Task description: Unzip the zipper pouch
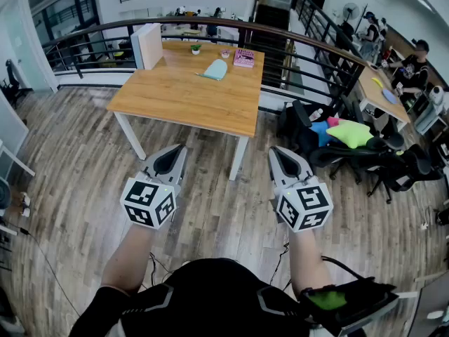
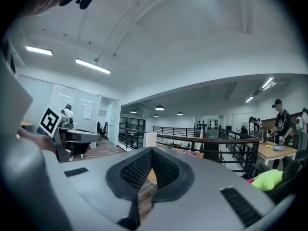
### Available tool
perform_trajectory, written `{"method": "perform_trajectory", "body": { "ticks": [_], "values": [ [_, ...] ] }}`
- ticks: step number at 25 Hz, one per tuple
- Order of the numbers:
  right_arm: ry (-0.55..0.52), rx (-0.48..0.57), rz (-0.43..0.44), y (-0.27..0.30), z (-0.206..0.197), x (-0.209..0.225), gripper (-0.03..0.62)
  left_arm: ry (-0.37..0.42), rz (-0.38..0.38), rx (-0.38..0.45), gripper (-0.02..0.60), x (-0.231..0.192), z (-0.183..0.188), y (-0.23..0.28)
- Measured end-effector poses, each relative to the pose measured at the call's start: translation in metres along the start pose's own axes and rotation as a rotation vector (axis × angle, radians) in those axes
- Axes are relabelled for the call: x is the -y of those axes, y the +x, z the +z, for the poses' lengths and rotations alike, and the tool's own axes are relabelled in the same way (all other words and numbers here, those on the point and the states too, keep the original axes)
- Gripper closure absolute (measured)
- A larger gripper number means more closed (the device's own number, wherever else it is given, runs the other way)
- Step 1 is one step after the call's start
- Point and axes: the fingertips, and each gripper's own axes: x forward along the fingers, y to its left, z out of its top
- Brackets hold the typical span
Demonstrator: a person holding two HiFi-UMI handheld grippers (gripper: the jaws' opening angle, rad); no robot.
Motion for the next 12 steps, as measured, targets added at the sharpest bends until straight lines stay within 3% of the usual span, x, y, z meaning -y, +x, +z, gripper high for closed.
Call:
{"method": "perform_trajectory", "body": {
  "ticks": [8,12],
  "values": [
    [0.034,0.017,-0.006,0.0068,0.0015,0.006,0.586,0.022,0.024,0.009,0.552,-0.0032,0.0041,0.0065],
    [0.051,0.025,0.03,0.0045,0.0028,0.0022,0.583,0.017,0.037,0.001,0.552,-0.0041,0.0028,0.0041]
  ]
}}
